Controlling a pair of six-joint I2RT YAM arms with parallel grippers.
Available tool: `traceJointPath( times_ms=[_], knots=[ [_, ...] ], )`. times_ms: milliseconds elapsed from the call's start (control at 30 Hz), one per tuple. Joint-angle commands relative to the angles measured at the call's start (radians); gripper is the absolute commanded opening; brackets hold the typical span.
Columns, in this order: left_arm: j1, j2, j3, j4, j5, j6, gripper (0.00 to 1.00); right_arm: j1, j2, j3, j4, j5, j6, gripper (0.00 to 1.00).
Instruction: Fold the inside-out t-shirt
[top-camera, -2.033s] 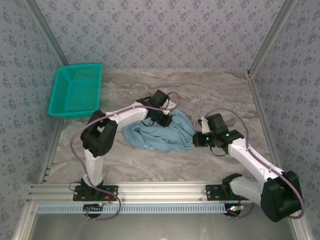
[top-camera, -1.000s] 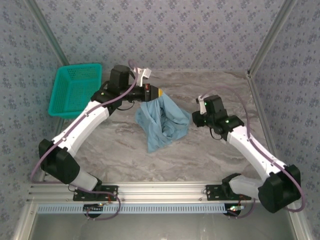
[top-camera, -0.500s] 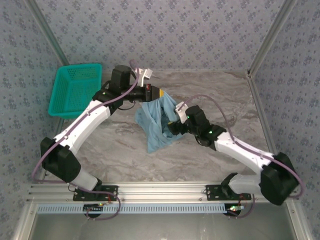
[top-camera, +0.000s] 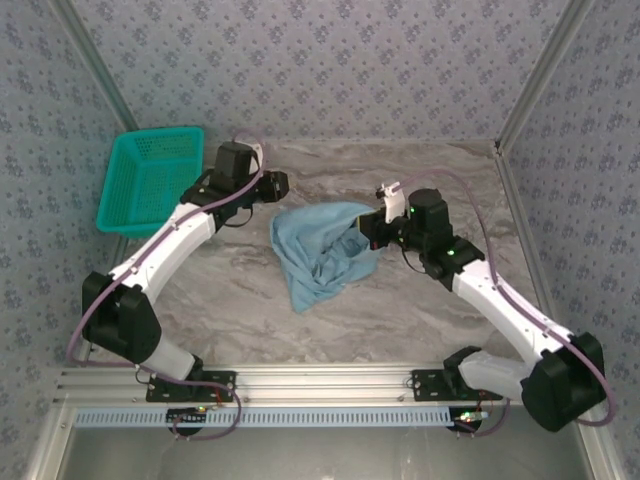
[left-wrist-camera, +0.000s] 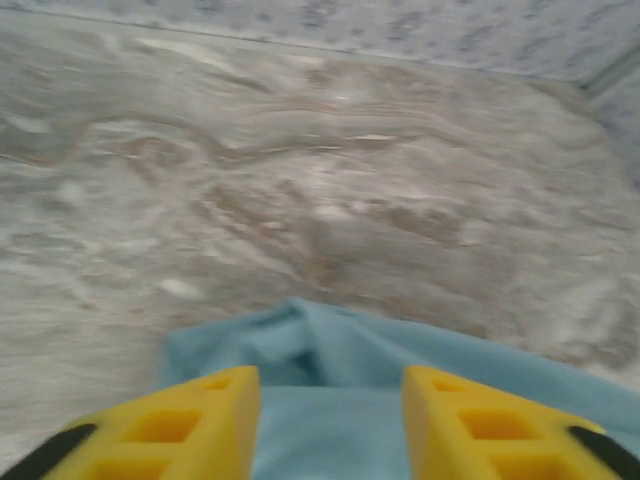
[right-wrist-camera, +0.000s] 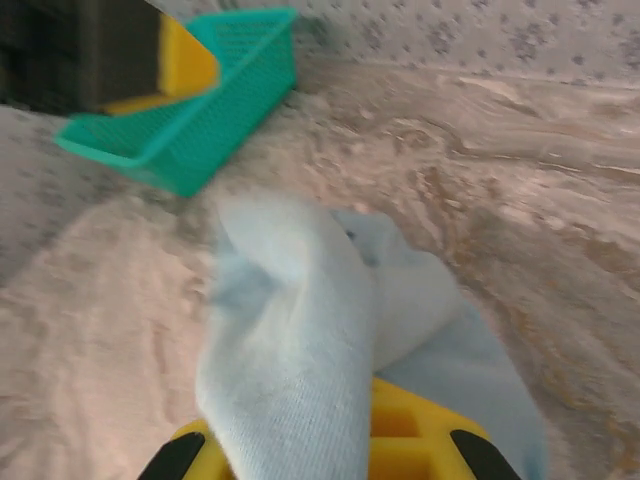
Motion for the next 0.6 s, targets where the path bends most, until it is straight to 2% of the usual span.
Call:
traceJointPath(
  times_ms=[0,67,167,300,433,567],
  knots=[
    [-0.022,-0.079,-0.052,0.009,-0.106,0.052,0.51,-0.014,0.0,-0.031,0.005,-0.162,0.185,0.0],
    [-0.058,-0.13,-0.12,0.026,-0.065,0.037,0.58,-0.036,0.02,-0.032,0.037,-0.173,0.255,0.0],
    [-0.163,-0.217,-0.251,0.05,-0.053,0.021,0.68,-0.06,0.065,-0.008,0.05,-0.181,0.336,0.0],
    [-0.295,-0.269,-0.407,0.143,-0.051,0.019,0.71,-0.087,0.116,0.028,0.055,-0.204,0.386,0.0],
    [-0.364,-0.159,-0.408,0.212,-0.029,0.065,0.71,-0.108,0.138,0.042,0.036,-0.213,0.392,0.0],
    [-0.415,0.017,-0.289,0.199,-0.065,0.128,0.66,-0.129,0.134,0.039,0.032,-0.208,0.395,0.0]
  ],
)
